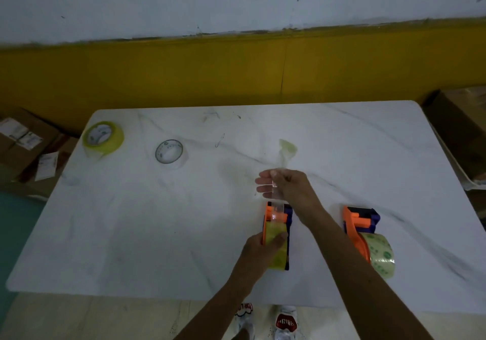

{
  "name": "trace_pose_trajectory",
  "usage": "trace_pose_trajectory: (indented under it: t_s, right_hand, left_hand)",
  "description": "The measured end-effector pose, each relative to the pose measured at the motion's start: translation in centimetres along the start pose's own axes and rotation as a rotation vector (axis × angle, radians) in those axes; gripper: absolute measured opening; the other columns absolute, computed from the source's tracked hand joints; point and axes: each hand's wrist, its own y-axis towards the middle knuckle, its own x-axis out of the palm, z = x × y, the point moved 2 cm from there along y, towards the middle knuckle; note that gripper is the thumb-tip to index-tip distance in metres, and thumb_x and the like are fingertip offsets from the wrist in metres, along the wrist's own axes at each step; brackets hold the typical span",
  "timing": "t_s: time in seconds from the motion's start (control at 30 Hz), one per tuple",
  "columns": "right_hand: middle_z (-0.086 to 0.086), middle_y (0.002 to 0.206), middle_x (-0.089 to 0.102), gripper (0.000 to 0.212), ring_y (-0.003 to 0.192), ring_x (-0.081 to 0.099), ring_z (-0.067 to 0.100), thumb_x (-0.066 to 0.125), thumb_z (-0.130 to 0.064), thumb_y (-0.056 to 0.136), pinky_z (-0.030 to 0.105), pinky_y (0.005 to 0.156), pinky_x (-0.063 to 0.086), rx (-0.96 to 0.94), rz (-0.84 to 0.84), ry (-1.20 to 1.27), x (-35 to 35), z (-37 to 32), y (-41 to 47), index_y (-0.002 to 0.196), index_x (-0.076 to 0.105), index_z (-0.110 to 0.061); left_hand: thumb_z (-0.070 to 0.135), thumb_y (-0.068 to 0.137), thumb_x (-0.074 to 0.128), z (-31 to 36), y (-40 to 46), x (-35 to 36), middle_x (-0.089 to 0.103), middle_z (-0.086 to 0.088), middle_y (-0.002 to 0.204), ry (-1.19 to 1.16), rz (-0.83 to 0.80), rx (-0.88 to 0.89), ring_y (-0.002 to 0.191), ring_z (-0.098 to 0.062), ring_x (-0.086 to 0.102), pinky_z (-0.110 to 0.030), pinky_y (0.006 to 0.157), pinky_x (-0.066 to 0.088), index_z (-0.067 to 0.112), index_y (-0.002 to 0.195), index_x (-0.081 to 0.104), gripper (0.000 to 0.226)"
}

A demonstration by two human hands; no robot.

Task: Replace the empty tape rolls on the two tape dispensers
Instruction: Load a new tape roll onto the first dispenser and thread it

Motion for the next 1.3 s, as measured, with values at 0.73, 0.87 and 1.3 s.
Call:
trace_pose_trajectory:
  t_s: [0.73,0.87,1.3]
  right_hand:
    - [0.007,0.073,0.073,0.016,0.068,0.067,0.024,0.054,-0.005,0.088,0.035,0.071,0.056,0.12,0.065,0.074,-4.1,7.2,4.1,0.081,0.069,-0.004]
    - [0.015,0.079,0.075,0.052,0.069,0.071,0.026,0.036,-0.042,0.099,0.041,0.073,0.055,0.299,0.037,0.465,-2.2,7.8,0.7,0.094,0.071,-0.003]
    - [0.015,0.091,0.076,0.026,0.08,0.074,0.029,0.048,-0.013,0.094,0.037,0.069,0.061,0.298,0.186,-0.06,0.7,12.8,-5.3,0.104,0.071,-0.004]
  left_hand:
    - [0.025,0.093,0.054,6.1,-2.7,-1.8,0.077,0.001,0.075,-0.106,-0.056,0.31,0.072,-0.012,0.074,-0.02,0.067,0.056,0.019,0.092,0.069,0.017]
    - [0.029,0.093,0.053,6.7,-2.6,-1.5,0.078,0.0,0.078,-0.13,0.008,0.333,0.076,-0.013,0.075,-0.02,0.07,0.058,0.021,0.091,0.071,0.02]
    - [0.041,0.092,0.053,1.5,-0.7,-0.9,0.08,-0.005,0.078,-0.052,0.164,0.152,0.077,-0.018,0.075,-0.027,0.074,0.059,0.01,0.093,0.073,0.037]
